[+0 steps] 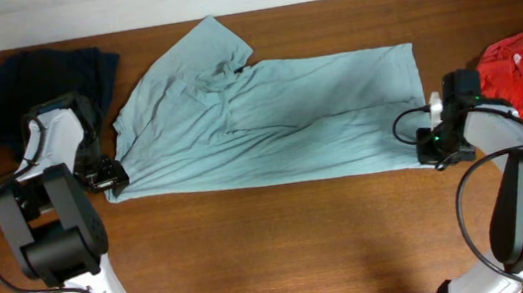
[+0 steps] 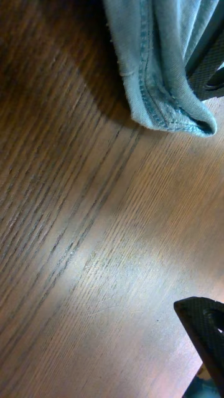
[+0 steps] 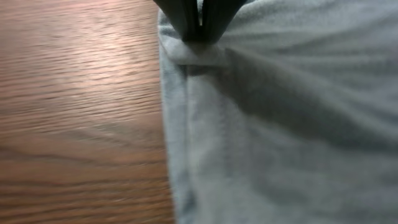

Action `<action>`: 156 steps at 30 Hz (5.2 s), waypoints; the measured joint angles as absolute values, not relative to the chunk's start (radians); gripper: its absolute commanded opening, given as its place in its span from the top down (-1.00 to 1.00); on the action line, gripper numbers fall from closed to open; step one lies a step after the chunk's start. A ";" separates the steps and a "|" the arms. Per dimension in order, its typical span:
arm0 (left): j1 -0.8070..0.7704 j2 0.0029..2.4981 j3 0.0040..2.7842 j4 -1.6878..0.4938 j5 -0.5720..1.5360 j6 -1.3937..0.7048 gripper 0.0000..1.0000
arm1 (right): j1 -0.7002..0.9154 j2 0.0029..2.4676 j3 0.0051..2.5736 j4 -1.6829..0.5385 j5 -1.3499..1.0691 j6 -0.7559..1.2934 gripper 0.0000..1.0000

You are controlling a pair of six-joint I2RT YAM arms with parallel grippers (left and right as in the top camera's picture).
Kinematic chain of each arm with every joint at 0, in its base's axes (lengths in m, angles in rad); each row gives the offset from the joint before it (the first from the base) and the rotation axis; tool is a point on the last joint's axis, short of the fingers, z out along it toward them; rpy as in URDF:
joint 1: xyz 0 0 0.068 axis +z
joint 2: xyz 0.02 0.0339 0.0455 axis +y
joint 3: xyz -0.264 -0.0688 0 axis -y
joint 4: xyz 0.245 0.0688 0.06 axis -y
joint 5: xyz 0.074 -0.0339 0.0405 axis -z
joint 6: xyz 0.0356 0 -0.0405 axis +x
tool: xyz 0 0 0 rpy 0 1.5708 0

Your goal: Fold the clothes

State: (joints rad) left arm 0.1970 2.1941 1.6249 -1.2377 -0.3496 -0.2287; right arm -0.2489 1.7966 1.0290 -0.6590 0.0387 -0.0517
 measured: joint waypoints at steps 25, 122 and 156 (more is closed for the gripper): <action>0.197 2.194 1.625 -1.238 -0.350 -0.229 -0.99 | -0.325 1.797 1.315 -0.810 -0.076 -0.029 0.22; 0.198 2.048 1.879 -0.997 -0.032 -0.259 0.96 | -0.286 1.776 0.955 -0.495 -0.229 -0.079 0.92; -0.053 2.048 1.875 -0.778 -0.041 -0.138 0.92 | -0.279 1.789 1.202 -0.758 0.143 -0.078 0.92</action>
